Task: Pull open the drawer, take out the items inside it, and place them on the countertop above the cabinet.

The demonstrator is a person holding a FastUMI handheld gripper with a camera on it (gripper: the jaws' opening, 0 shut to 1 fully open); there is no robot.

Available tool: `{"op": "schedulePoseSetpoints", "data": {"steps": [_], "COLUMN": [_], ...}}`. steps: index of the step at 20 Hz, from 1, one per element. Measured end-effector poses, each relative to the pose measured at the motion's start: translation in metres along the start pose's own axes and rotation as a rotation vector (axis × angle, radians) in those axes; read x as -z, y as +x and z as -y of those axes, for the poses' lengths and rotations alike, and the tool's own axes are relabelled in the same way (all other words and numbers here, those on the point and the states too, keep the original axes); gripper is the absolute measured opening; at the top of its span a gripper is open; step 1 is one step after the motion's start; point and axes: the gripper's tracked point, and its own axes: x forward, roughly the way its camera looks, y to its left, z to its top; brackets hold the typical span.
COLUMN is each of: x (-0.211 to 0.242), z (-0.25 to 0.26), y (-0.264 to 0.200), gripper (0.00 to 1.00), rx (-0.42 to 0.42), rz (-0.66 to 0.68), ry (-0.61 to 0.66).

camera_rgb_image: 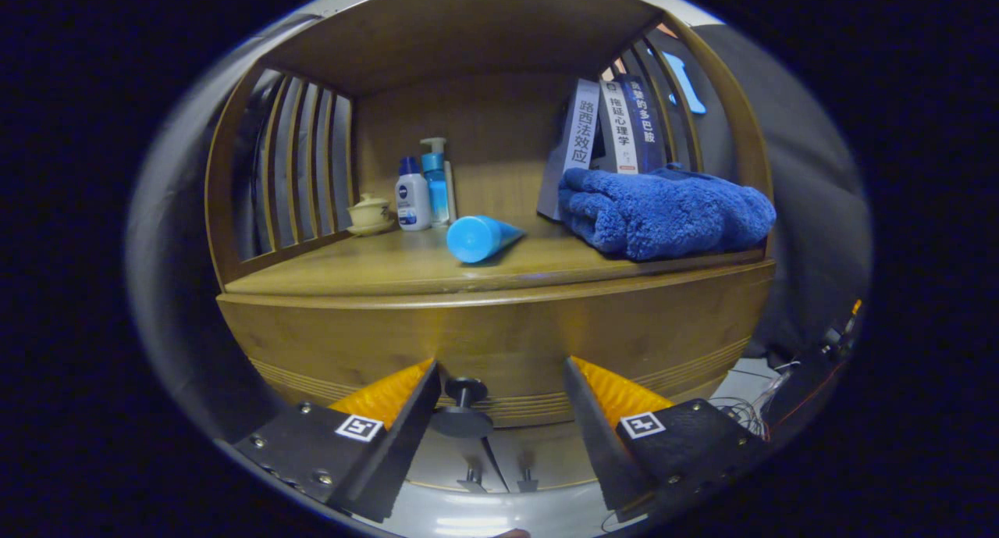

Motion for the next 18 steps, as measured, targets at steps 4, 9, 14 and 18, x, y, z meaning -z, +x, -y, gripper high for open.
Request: {"op": "schedulePoseSetpoints", "data": {"steps": [4, 9, 14, 18], "x": [-0.021, -0.056, -0.107, -0.133], "z": [0.001, 0.013, 0.028, 0.041], "y": [-0.015, -0.069, -0.142, -0.186], "gripper": [0.95, 0.96, 0.95, 0.95], "rx": [-0.017, 0.012, 0.095, 0.166], "rz": [0.056, 0.124, 0.242, 0.303], "ry": [-0.028, -0.076, -0.083, -0.086]}}
